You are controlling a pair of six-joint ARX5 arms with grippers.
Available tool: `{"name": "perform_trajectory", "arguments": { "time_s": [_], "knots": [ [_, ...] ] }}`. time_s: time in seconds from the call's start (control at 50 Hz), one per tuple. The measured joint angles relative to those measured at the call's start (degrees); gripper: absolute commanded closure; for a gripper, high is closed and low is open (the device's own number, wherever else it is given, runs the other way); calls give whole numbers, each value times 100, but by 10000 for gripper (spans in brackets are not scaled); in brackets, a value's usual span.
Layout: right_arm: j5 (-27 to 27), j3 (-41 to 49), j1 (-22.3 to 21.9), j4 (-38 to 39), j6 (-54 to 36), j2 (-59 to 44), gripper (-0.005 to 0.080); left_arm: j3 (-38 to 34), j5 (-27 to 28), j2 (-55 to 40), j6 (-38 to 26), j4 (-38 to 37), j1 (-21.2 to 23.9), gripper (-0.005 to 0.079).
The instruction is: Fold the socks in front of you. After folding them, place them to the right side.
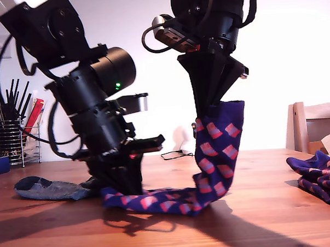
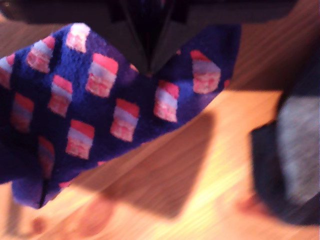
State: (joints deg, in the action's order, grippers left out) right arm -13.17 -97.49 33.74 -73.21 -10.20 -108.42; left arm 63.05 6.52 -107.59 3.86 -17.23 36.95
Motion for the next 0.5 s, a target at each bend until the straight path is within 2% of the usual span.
{"name": "perform_trajectory", "arguments": {
  "time_s": [0.5],
  "knots": [
    [0, 0, 0, -37, 26, 0, 765, 66, 415, -219, 245, 588, 673, 764]
  ]
}}
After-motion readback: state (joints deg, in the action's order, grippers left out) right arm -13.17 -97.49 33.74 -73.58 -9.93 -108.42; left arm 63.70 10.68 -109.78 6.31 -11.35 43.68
